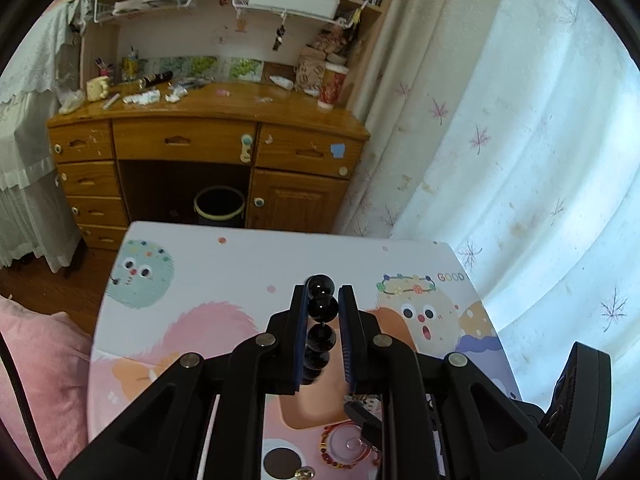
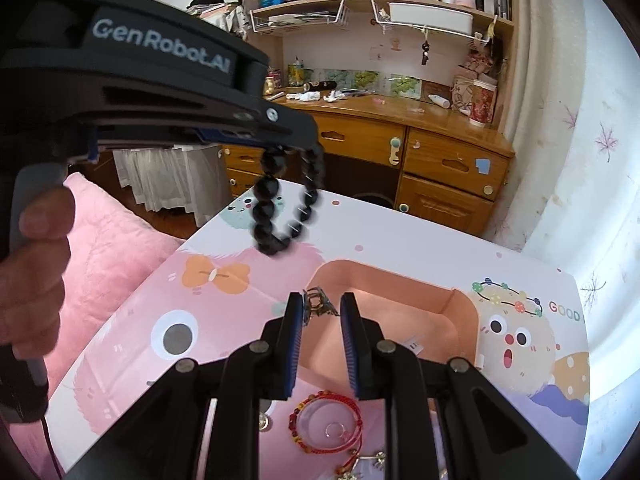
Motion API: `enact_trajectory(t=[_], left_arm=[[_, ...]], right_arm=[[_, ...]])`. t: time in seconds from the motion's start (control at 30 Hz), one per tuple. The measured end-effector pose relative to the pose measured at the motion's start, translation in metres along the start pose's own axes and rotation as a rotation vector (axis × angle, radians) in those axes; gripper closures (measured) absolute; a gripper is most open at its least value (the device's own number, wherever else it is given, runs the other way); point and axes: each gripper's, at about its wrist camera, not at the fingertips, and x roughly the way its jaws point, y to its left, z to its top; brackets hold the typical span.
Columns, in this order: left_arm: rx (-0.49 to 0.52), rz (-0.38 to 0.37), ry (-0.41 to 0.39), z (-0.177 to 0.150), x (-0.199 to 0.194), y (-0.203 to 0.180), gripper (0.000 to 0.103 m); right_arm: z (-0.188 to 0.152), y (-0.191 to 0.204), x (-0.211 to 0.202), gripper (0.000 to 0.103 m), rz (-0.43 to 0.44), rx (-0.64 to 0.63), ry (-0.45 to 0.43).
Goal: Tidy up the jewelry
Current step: 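Lower the bracelet into the pink box with the left tool while the right tool releases the charm there, then grasp the small red-stone ring with the left tool while the right tool grasps the pearl necklace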
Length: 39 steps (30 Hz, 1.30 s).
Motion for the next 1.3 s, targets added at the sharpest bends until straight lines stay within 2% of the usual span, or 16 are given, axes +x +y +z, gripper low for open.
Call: enact_trajectory(t=[0.13,0.17,0.23,0.27,0.3,0.4,0.43,0.57,0.63,0.73,0.87,0.97,1.13,1.3], left_arm=[[0.002,-0.012,0.038,-0.004,0.016,-0.004,0.087],[0.001,0.003,0.046,-0.004,0.019,-0.005,0.082],[0.003,0.010,0.058,-0.003,0.021,-0.005,0.064],[0.002,0.006,0.060,-0.003,0.021,-0.005,0.061],[0.001,0.002,0.062,-0.004,0.022,-0.004,0.057],[-0.003,0.007,0.075,-0.005,0.022,-0.003,0.051],[-0.004,0.015,0.079,-0.005,0.021,-0.002,0.044],[0.003,0.063,0.084,-0.008,0.018,0.003,0.032],[0.002,0.105,0.098,-0.015,0.018,0.007,0.020],[0.002,0.144,0.141,-0.030,0.020,0.016,0.019],[0.034,0.229,0.254,-0.064,0.026,0.026,0.018],[0.066,0.261,0.338,-0.095,0.026,0.031,0.018],[0.101,0.233,0.486,-0.142,0.020,0.029,0.018],[0.125,0.148,0.554,-0.179,0.010,0.009,0.018]], right_arm=[[-0.003,-0.008,0.005,0.084,0.001,0.049,0.007],[-0.004,-0.010,0.007,0.081,0.007,0.056,0.016],[-0.004,-0.013,0.011,0.065,0.009,0.061,0.057],[-0.005,-0.014,0.011,0.054,-0.002,0.057,0.061],[-0.007,-0.013,0.009,0.051,-0.013,0.052,0.055],[-0.009,-0.016,0.002,0.050,-0.027,0.062,0.046],[-0.010,-0.018,0.002,0.049,-0.027,0.073,0.053],[-0.018,-0.022,-0.001,0.038,-0.028,0.120,0.080],[-0.025,-0.023,-0.003,0.036,-0.025,0.150,0.100],[-0.039,-0.024,-0.004,0.033,-0.009,0.199,0.144],[-0.066,-0.024,-0.005,0.033,0.006,0.301,0.244],[-0.090,-0.027,-0.010,0.033,0.013,0.400,0.313],[-0.125,-0.035,-0.022,0.032,0.008,0.583,0.422],[-0.155,-0.047,-0.038,0.026,-0.001,0.753,0.493]])
